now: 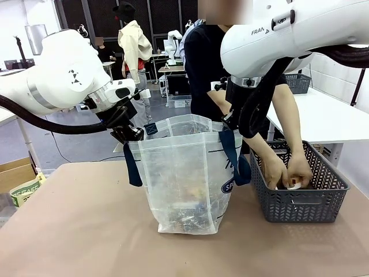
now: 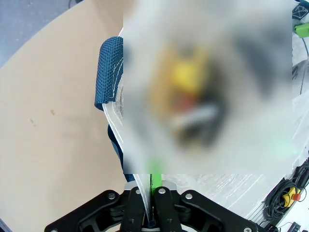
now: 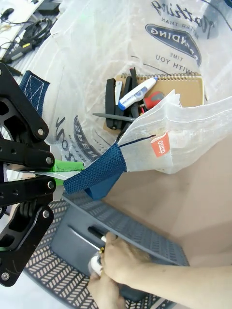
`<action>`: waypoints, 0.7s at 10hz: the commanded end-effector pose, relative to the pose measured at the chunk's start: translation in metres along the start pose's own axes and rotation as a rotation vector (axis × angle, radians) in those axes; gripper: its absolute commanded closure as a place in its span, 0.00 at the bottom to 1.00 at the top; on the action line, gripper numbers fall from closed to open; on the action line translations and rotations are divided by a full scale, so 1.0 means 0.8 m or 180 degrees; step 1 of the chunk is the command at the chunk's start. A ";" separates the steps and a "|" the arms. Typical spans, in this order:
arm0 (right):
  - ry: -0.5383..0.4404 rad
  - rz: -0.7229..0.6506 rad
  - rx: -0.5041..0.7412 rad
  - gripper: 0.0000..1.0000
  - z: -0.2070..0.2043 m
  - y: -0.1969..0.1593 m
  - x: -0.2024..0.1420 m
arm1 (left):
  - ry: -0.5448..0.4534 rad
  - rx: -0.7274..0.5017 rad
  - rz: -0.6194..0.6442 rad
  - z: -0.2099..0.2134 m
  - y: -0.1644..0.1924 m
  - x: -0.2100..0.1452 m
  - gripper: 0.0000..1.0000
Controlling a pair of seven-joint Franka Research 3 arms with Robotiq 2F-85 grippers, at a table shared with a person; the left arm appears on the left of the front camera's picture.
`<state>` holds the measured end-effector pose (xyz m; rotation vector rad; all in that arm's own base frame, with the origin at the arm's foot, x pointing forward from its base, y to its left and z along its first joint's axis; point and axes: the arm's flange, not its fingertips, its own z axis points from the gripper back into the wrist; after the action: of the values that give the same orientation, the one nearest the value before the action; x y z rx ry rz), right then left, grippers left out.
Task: Transfer purchased items from the store into the shopping bag.
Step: Move the Reusable shopping bag to the right side of the table.
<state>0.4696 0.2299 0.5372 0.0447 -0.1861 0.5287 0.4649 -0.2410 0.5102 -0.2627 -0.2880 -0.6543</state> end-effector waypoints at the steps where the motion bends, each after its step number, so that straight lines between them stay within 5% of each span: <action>1: -0.0002 0.0003 -0.0004 1.00 0.000 -0.001 0.000 | -0.0005 0.0007 0.0028 0.000 0.001 -0.002 1.00; 7: -0.0002 0.0003 -0.0004 1.00 0.000 -0.001 0.000 | -0.0005 0.0007 0.0028 0.000 0.001 -0.002 1.00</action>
<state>0.4696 0.2299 0.5372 0.0447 -0.1861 0.5287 0.4649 -0.2410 0.5102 -0.2627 -0.2880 -0.6543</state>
